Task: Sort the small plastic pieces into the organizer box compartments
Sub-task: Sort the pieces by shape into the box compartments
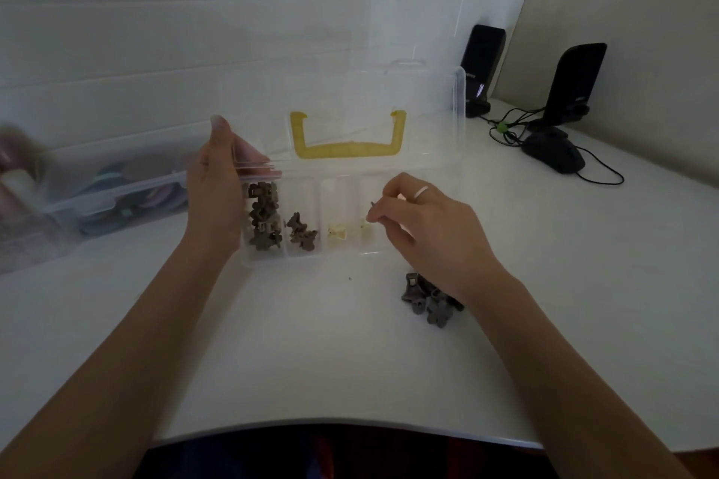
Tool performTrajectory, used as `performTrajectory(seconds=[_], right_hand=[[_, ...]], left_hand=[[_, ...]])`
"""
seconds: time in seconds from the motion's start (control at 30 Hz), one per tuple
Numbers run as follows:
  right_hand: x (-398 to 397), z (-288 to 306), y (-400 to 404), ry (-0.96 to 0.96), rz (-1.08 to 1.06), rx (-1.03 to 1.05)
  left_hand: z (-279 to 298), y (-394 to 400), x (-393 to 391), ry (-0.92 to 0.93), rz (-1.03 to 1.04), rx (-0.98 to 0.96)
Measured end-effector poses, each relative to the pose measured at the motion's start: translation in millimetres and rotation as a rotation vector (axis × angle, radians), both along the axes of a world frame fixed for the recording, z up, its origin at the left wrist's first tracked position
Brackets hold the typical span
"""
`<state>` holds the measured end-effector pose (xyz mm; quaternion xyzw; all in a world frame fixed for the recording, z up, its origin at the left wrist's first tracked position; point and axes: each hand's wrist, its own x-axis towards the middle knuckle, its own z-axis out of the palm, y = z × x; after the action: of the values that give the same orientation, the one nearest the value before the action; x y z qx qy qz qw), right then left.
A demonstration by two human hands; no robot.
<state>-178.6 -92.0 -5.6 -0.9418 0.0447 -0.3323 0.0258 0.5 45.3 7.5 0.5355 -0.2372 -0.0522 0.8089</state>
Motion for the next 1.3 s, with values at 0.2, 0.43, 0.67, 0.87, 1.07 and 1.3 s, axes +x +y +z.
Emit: performTrajectory(seconds=[0.2,0.43,0.67,0.87,1.07,1.3], right_hand=[[8.2,-11.0,3.7,0.122,-0.078,-0.201],[3.4,-6.8,-1.0,0.115,0.001,-0.008],[-13.0,17.1,-4.1,0.108,0.087,0.626],[-25.6,31.0,-10.9,0.499,0.033,0.534],[-28.0,29.8,-17.8,0.694,0.040,0.596],[-23.2,26.8,-5.3,0.787,-0.125,0.349]], left_hand=[[-2.8,0.2,3.1,-0.026,0.015,0.015],[-0.9,-1.2,2.9,-0.006,0.025,0.010],[-3.3,-0.3,4.3,-0.052,0.128,0.072],[-2.0,0.7,2.7,-0.075,0.162,0.096],[-1.6,0.8,7.5,-0.013,0.172,0.106],[-3.3,-1.5,8.4,-0.017,0.154,0.118]])
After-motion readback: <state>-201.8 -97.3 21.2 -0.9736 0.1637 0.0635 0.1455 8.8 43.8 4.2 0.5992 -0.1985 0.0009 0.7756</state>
